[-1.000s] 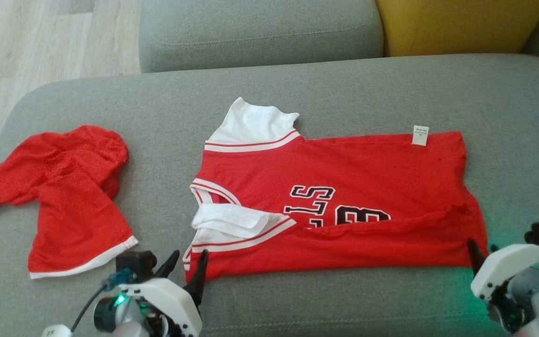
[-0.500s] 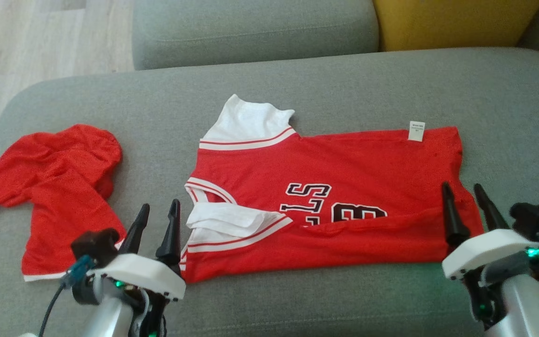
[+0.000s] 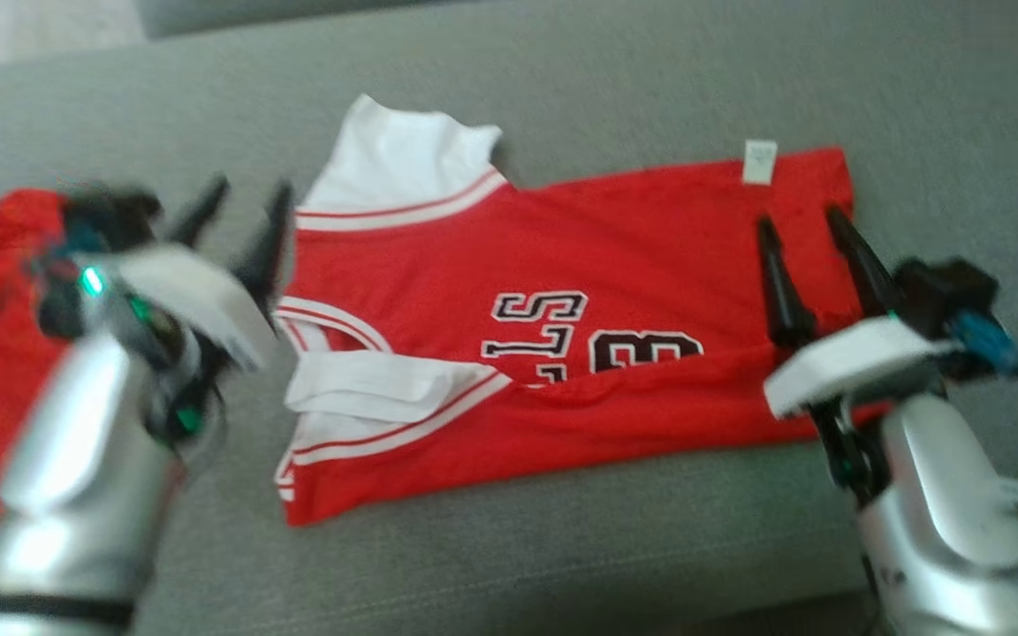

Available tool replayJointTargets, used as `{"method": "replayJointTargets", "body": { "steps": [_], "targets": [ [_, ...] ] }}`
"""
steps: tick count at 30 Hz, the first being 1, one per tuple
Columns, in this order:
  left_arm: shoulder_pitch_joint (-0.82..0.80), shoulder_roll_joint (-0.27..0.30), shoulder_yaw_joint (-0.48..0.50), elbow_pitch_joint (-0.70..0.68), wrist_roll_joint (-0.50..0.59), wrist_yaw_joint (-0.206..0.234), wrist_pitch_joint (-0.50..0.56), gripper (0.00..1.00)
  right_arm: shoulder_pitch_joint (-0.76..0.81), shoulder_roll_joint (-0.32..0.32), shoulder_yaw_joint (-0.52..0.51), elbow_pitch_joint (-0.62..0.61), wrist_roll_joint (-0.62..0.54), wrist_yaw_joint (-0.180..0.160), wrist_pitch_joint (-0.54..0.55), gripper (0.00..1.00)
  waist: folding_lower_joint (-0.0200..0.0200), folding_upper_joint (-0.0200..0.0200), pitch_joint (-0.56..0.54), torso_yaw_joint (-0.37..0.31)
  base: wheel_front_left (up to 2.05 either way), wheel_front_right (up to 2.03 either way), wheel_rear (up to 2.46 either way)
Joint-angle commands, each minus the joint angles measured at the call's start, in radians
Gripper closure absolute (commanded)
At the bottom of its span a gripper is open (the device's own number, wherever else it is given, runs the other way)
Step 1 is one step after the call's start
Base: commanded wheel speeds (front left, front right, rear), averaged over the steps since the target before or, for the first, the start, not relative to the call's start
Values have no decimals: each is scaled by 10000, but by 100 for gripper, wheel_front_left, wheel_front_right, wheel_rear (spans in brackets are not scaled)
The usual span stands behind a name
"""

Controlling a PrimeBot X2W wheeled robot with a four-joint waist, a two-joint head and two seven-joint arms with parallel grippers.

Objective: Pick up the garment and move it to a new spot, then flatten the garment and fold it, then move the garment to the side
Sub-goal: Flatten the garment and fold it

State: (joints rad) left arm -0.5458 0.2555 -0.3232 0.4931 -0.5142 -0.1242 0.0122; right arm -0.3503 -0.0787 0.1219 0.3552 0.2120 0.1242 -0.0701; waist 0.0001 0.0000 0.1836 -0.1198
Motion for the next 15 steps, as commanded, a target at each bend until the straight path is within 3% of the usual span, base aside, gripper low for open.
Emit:
{"method": "replayJointTargets", "body": {
  "steps": [1,8,15],
  "targets": [
    [-931,568,221,-145,-254,-45,403,0,-518,102,332,-329,-134,65,37,0,-1,0,666,-594,0,0,0],
    [-3248,2269,-1271,210,-1913,-62,2777,0,-1838,266,913,-245,-339,65,175,0,-1,0,1747,-1430,0,0,0],
    [-4462,3141,-2212,771,-2422,-63,3388,0,-2398,281,1383,-296,147,65,11,0,-1,0,2349,-1868,0,0,0]
  ]
}}
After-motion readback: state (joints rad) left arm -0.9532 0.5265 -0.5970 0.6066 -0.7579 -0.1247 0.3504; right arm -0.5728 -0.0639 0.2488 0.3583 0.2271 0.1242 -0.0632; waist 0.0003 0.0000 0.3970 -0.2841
